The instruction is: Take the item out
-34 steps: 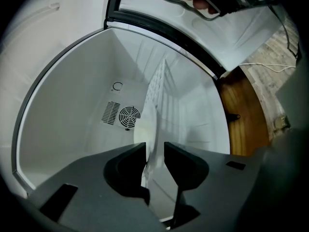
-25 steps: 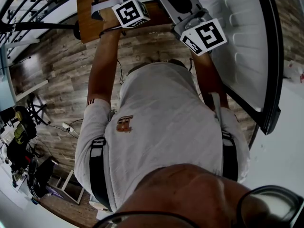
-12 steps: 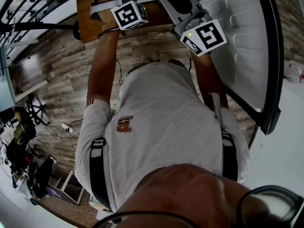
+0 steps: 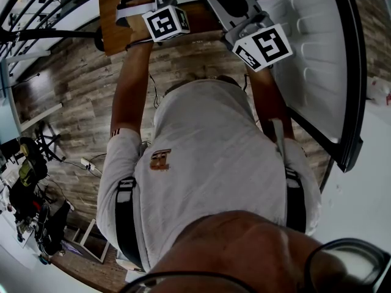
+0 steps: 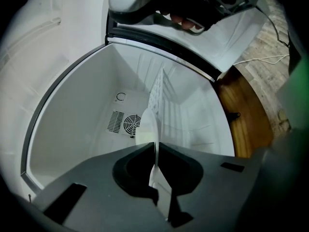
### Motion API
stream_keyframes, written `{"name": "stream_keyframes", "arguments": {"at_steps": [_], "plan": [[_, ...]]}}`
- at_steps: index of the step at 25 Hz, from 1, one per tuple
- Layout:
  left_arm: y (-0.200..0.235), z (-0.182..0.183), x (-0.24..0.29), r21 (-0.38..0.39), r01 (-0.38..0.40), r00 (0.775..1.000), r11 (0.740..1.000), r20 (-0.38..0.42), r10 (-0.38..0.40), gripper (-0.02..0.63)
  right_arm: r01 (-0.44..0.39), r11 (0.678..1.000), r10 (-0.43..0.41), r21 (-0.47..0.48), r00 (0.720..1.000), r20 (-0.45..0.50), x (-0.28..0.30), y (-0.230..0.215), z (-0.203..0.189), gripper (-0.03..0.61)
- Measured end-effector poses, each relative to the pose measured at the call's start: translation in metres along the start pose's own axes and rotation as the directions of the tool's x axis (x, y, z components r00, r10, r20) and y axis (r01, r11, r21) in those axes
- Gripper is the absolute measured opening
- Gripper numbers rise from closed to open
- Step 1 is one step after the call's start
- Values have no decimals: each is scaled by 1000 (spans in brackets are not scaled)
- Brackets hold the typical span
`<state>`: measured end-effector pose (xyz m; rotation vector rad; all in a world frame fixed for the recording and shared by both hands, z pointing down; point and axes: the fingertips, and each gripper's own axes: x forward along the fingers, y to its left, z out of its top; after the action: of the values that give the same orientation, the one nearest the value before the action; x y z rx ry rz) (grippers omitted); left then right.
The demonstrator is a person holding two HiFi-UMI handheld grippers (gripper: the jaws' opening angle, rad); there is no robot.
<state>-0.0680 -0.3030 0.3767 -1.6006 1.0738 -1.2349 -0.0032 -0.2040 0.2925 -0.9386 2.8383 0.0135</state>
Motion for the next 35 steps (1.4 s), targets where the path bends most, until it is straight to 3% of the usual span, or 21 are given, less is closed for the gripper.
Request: {"name": "stream_keyframes", "arguments": {"at_steps": [15,22,35], "plan": [[-5,5,-27,132,-11,997,991,77,1,28,19,1000,-19,-6,1000,5,-3,6,4,34],[0,11,-50,165,-20,989,986,146,-4,28,34,999,-34,-8,999,17,-3,5,6,34],[25,13,-110,198,-77,967,977,253,25,28,14,1000,-14,-27,1000,17,-2,43,17,34]]}}
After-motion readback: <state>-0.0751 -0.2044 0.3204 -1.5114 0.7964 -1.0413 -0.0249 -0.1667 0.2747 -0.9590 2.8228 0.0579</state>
